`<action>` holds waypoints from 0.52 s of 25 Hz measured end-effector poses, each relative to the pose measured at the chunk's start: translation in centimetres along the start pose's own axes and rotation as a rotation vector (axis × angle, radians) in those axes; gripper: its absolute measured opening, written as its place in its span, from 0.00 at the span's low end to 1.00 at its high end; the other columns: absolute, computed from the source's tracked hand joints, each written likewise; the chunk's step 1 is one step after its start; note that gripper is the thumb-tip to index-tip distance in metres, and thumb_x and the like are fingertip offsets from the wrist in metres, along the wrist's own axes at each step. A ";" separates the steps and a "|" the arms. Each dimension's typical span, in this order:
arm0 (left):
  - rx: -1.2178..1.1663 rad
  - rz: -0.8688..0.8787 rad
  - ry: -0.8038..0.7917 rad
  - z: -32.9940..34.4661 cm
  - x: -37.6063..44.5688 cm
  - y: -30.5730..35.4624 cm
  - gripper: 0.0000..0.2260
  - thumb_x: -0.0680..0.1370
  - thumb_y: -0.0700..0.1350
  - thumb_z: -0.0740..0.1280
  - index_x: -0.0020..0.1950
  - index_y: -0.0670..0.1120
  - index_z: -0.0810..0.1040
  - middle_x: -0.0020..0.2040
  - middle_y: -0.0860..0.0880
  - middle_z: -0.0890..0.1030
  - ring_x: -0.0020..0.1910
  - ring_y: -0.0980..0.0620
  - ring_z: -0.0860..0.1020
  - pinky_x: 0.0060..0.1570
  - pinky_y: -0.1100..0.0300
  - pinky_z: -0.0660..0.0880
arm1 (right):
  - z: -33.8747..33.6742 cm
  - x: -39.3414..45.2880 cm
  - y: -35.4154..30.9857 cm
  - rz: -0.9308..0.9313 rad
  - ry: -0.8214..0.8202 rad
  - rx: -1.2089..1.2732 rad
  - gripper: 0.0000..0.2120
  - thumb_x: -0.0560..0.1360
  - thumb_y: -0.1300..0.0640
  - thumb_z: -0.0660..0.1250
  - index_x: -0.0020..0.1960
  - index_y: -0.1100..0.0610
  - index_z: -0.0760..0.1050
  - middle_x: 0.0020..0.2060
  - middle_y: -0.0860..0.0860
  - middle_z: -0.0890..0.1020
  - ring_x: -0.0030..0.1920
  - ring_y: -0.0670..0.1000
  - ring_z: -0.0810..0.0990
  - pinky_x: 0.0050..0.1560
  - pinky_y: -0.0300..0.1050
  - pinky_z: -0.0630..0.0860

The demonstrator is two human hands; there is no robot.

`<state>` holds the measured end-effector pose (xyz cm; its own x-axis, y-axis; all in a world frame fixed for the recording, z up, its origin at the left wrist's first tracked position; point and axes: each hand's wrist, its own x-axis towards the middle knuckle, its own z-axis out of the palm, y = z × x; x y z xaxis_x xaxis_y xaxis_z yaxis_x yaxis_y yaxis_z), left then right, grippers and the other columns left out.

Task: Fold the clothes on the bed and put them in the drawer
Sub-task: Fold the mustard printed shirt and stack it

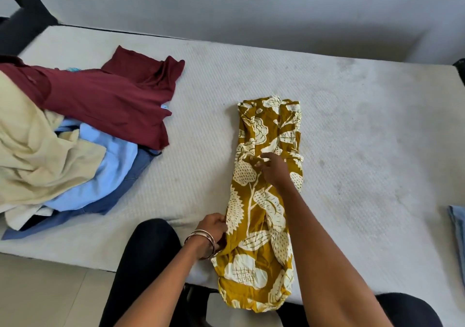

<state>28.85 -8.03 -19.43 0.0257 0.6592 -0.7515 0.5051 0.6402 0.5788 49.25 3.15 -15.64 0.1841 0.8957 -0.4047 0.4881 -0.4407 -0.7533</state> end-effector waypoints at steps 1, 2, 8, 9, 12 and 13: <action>-0.040 -0.039 -0.013 -0.1 0.4 0.0 0.06 0.64 0.47 0.70 0.40 0.50 0.81 0.41 0.44 0.84 0.41 0.43 0.81 0.44 0.45 0.78 | 0.5 0.6 0.4 0.026 0.043 -0.124 0.19 0.78 0.58 0.68 0.68 0.59 0.73 0.65 0.58 0.77 0.63 0.59 0.77 0.61 0.53 0.76; -0.045 -0.044 -0.023 -0.4 0.8 0.2 0.09 0.64 0.50 0.72 0.41 0.50 0.80 0.42 0.44 0.84 0.41 0.44 0.80 0.45 0.44 0.78 | 0.9 0.8 0.8 0.039 0.063 -0.145 0.21 0.77 0.58 0.69 0.68 0.59 0.72 0.64 0.58 0.78 0.62 0.59 0.77 0.62 0.54 0.75; 0.190 -0.028 -0.118 -0.9 1.0 3.7 0.15 0.74 0.55 0.71 0.50 0.44 0.80 0.45 0.45 0.83 0.40 0.47 0.81 0.42 0.52 0.80 | 1.2 -0.4 3.1 0.129 0.062 0.056 0.27 0.72 0.65 0.73 0.70 0.57 0.69 0.46 0.54 0.81 0.50 0.59 0.83 0.53 0.61 0.80; 0.174 -0.092 -0.157 -1.2 0.7 4.7 0.15 0.76 0.53 0.70 0.52 0.42 0.79 0.44 0.43 0.83 0.38 0.45 0.82 0.41 0.49 0.82 | 0.9 -0.3 3.1 0.131 0.101 0.046 0.23 0.73 0.63 0.72 0.67 0.58 0.73 0.49 0.56 0.82 0.50 0.59 0.83 0.53 0.59 0.80; 0.442 -0.150 -0.022 -2.5 1.0 8.5 0.19 0.77 0.53 0.67 0.55 0.37 0.77 0.44 0.38 0.83 0.38 0.41 0.83 0.40 0.48 0.82 | -0.3 0.9 1.5 0.110 0.273 -0.056 0.15 0.77 0.56 0.69 0.61 0.62 0.78 0.54 0.58 0.83 0.53 0.57 0.81 0.50 0.45 0.74; 0.615 -0.044 0.144 -3.0 1.6 10.2 0.17 0.78 0.53 0.66 0.55 0.39 0.77 0.47 0.39 0.83 0.43 0.41 0.83 0.43 0.50 0.81 | -0.7 1.7 0.7 0.084 0.308 -0.058 0.14 0.78 0.56 0.69 0.60 0.63 0.79 0.54 0.57 0.83 0.54 0.56 0.81 0.50 0.43 0.71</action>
<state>31.47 0.71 -13.80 -0.1012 0.7112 -0.6957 0.9075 0.3526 0.2284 50.53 4.43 -16.46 0.4711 0.8358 -0.2818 0.5067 -0.5179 -0.6892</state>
